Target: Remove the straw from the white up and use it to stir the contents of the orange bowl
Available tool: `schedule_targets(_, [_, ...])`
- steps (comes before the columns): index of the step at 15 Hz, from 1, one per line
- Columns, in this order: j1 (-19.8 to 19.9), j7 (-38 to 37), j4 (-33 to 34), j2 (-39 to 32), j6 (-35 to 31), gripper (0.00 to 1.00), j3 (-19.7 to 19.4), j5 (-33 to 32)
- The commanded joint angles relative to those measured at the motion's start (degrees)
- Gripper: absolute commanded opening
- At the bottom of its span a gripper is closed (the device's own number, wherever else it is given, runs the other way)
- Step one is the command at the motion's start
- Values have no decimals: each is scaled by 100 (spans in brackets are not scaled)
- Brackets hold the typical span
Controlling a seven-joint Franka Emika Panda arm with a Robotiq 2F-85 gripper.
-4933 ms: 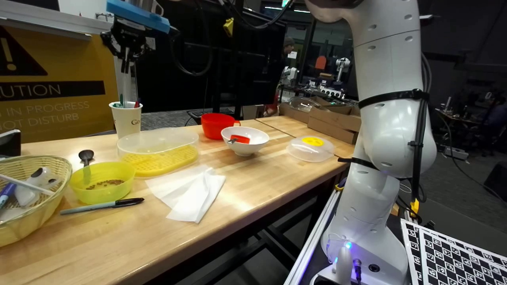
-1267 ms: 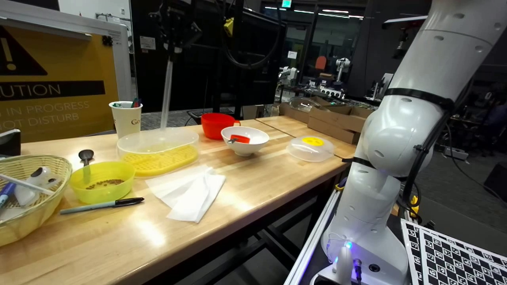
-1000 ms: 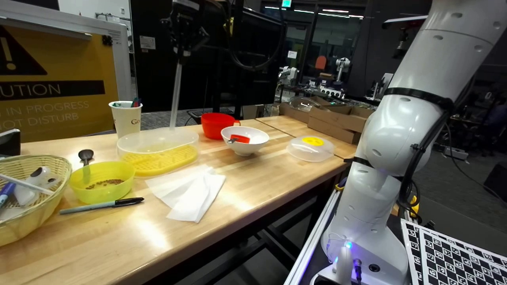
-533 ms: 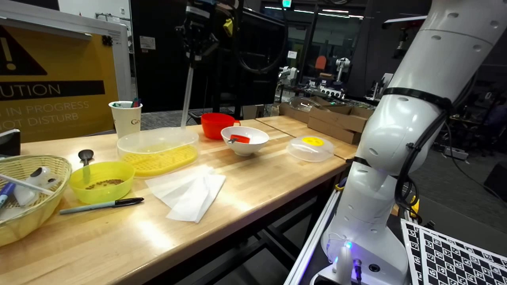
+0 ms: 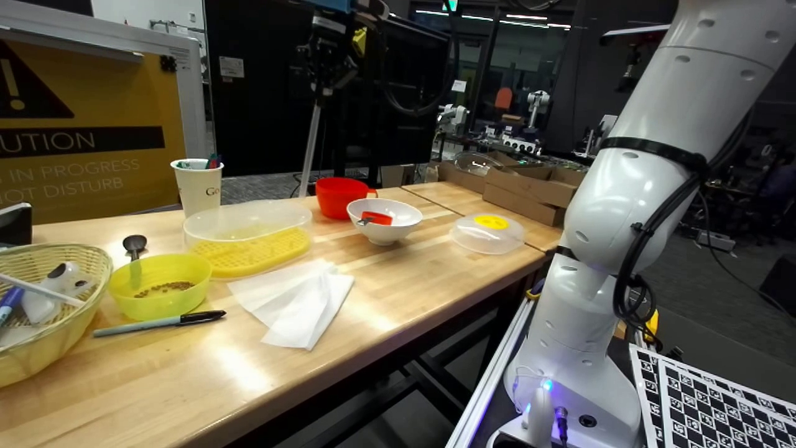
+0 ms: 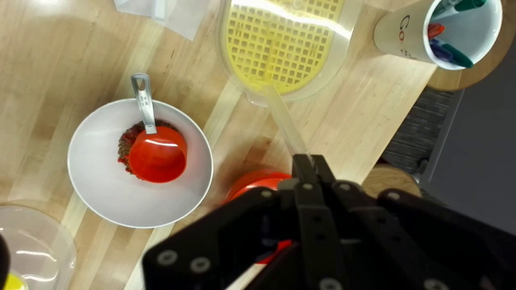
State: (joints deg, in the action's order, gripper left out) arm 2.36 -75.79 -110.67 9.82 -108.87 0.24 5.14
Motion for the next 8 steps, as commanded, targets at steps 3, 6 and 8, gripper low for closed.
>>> schedule_targets(3, [165,74,270,-144,57,1,-166,37])
schedule_targets(6, [231,78,470,-305,114,1,-257,22])
schedule_targets(8, [267,85,623,-439,145,1,-317,29])
